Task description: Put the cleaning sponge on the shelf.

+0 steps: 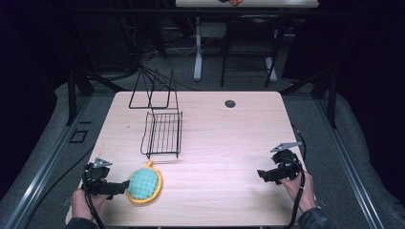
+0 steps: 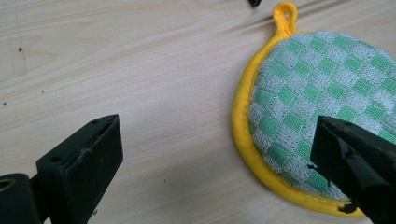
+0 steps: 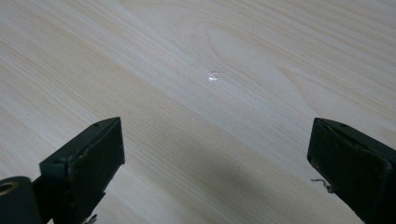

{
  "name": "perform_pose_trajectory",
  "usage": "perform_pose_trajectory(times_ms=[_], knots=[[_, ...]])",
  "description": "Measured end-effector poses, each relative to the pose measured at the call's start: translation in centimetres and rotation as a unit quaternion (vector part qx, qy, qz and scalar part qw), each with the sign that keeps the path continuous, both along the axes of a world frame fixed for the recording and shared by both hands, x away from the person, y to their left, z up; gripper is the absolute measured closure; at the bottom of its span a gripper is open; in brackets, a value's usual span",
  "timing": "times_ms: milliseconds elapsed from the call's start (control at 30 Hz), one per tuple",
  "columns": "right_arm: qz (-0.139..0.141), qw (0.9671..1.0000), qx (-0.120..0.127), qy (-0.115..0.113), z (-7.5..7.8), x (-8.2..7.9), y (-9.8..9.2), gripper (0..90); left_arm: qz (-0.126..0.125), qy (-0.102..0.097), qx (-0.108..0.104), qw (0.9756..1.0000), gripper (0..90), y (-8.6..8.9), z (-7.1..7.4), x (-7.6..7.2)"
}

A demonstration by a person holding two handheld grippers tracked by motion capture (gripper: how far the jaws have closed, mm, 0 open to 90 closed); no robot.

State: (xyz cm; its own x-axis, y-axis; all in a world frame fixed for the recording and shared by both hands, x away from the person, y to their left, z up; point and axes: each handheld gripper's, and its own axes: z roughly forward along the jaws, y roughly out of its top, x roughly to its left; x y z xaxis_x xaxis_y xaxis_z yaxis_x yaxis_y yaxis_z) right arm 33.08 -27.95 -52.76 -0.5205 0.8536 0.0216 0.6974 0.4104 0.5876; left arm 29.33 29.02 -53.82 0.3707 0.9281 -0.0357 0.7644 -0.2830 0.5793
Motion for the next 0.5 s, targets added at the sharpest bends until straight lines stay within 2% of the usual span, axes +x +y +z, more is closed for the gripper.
perform_pose_trajectory(times_ms=[233,500], knots=[[0.000,1.0000,0.001,0.002,0.0,-0.1,0.2,3.6,-0.004,0.002,-0.007,1.0000,4.7,-0.5,0.0,0.1],[0.003,1.0000,0.005,-0.002,0.4,-0.2,0.4,4.1,-0.023,0.017,-0.019,0.9994,16.0,-1.6,-0.4,0.7]])
